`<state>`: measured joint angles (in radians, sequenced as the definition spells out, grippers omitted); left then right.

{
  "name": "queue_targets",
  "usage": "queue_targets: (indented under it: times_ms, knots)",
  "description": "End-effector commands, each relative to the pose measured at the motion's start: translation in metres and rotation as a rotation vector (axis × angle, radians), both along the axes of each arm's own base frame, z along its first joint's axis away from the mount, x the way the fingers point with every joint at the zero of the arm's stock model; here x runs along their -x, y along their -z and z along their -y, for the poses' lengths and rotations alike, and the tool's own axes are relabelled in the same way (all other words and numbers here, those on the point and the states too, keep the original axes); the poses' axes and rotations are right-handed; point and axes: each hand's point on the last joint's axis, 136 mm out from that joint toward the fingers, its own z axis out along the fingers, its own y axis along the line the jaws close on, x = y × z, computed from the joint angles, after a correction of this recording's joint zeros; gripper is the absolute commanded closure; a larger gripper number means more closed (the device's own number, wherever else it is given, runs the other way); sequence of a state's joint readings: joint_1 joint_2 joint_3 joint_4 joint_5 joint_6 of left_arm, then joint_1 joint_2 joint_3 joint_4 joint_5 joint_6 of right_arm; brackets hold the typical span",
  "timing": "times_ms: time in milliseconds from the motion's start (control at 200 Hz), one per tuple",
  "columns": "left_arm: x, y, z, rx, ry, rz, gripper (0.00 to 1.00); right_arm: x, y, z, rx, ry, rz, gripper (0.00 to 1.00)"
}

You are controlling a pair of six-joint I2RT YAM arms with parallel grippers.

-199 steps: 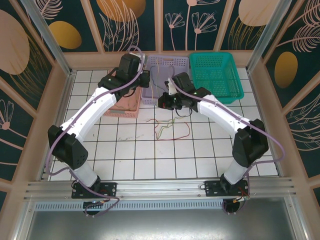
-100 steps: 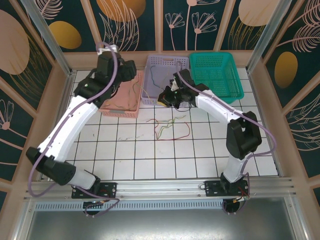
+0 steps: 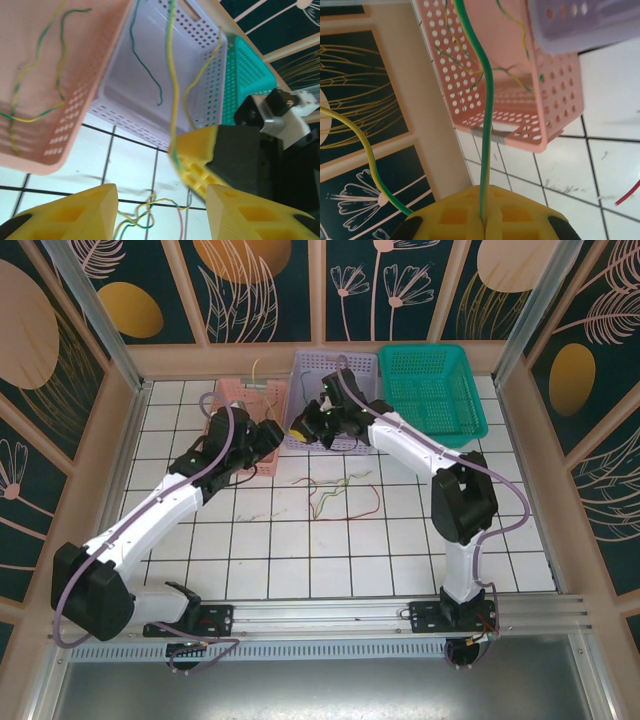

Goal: Untangle the cables

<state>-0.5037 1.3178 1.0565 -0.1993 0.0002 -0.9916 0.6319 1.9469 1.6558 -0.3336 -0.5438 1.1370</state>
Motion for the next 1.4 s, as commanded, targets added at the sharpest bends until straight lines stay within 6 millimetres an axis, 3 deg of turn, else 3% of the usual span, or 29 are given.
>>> queue_targets:
  times_ms: [0, 95, 365, 440, 556, 626, 986, 1166, 1316, 1396]
  knots:
    - [-0.013, -0.024, 0.012, 0.090, 0.012, 0.083, 0.50, 0.004, -0.020, -0.019, -0.077, -0.022, -0.009, 1.00]
    - [-0.015, -0.018, 0.005, 0.065, -0.022, 0.086, 0.54, 0.009, -0.022, -0.022, -0.079, -0.029, -0.013, 1.00]
    - [-0.011, 0.005, 0.003, 0.040, -0.029, 0.020, 0.81, 0.013, -0.029, -0.021, -0.110, -0.018, -0.020, 1.00]
    - [-0.009, 0.007, -0.002, 0.010, -0.042, 0.012, 0.79, 0.013, -0.030, -0.019, -0.107, -0.010, -0.017, 1.00]
    - [-0.007, 0.010, -0.011, -0.053, -0.062, -0.021, 0.52, 0.011, -0.030, -0.015, -0.103, -0.002, -0.014, 1.00]
    - [-0.006, 0.012, -0.012, -0.060, -0.061, -0.030, 0.47, 0.011, -0.030, -0.014, -0.105, -0.003, -0.017, 1.00]
    - [-0.019, 0.010, 0.001, 0.027, -0.059, 0.025, 0.69, 0.022, -0.035, -0.017, -0.163, -0.020, -0.057, 1.00]
    - [-0.022, 0.006, 0.007, 0.069, -0.047, 0.059, 0.71, 0.026, -0.035, -0.016, -0.192, -0.013, -0.084, 1.00]
    - [-0.021, 0.006, 0.010, 0.091, -0.028, 0.066, 0.85, 0.026, -0.034, -0.013, -0.209, 0.000, -0.103, 1.00]
    - [-0.019, 0.002, 0.010, 0.101, -0.024, 0.078, 0.83, 0.026, -0.033, -0.012, -0.240, 0.012, -0.129, 1.00]
